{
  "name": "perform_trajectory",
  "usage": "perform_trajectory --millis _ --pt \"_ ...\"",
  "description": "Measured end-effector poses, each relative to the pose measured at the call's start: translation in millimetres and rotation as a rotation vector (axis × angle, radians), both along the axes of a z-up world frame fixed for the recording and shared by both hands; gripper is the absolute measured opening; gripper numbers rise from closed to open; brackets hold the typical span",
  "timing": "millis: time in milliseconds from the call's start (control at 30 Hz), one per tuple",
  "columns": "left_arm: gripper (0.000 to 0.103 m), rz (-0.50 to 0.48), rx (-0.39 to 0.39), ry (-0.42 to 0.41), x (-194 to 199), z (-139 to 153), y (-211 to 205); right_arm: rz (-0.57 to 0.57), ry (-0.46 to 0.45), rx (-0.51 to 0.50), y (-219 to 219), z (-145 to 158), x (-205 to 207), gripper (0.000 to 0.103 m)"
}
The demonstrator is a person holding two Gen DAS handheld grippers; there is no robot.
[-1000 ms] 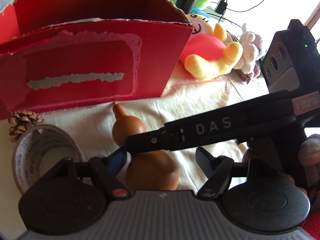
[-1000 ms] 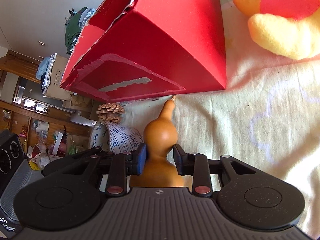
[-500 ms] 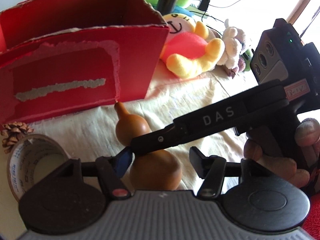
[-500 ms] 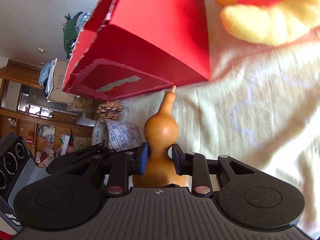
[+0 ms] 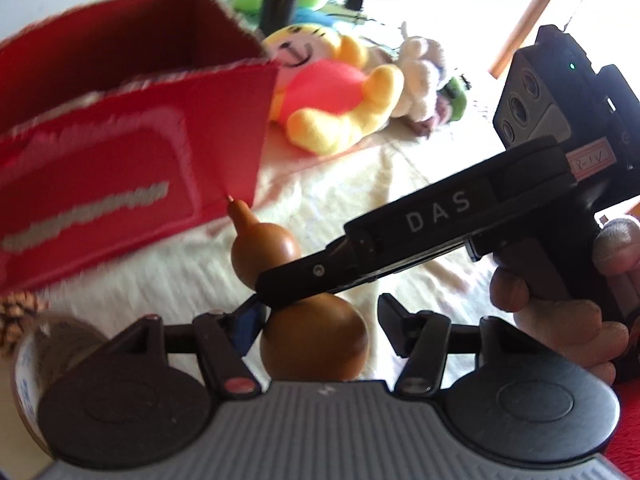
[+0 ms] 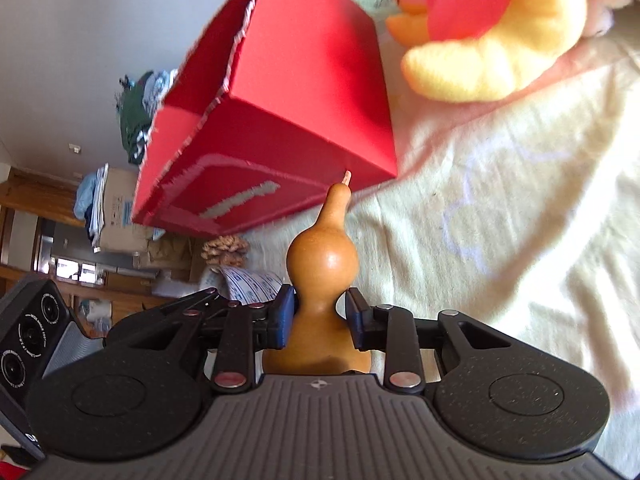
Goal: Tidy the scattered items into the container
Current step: 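Close the right gripper on the gourd's waist and lift it, then carry the gourd with the right gripper into the red box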
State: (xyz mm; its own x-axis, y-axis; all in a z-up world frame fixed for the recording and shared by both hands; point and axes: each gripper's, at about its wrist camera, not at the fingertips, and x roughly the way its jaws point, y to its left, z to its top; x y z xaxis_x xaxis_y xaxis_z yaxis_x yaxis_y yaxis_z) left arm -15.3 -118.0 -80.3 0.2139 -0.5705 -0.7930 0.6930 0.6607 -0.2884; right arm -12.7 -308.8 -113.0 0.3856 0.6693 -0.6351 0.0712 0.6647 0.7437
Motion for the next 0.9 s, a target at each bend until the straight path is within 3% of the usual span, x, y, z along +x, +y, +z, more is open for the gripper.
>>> perform_trajectory --millis 233,400,633,900 --pt "0.06 -0.199 -0.053 -0.096 -6.5 33.6 -14.1 -0.179 -0.058 0.024 -16.0 32.2 -31.3 0.031" --pt "0.06 -0.269 -0.125 -0.167 -4.4 66.2 -4.3 -0.263 -0.151 0.036 -0.4 67.8 -35.2 0.031" --pt "0.06 -0.234 -0.194 -0.285 22.0 108.7 27.4 -0.261 -0.285 0.056 36.4 99.1 -0.8 0.031" --pt "0.06 -0.116 -0.151 -0.376 78.0 132.5 70.5 -0.169 -0.348 0.086 84.8 116.8 70.2 0.031"
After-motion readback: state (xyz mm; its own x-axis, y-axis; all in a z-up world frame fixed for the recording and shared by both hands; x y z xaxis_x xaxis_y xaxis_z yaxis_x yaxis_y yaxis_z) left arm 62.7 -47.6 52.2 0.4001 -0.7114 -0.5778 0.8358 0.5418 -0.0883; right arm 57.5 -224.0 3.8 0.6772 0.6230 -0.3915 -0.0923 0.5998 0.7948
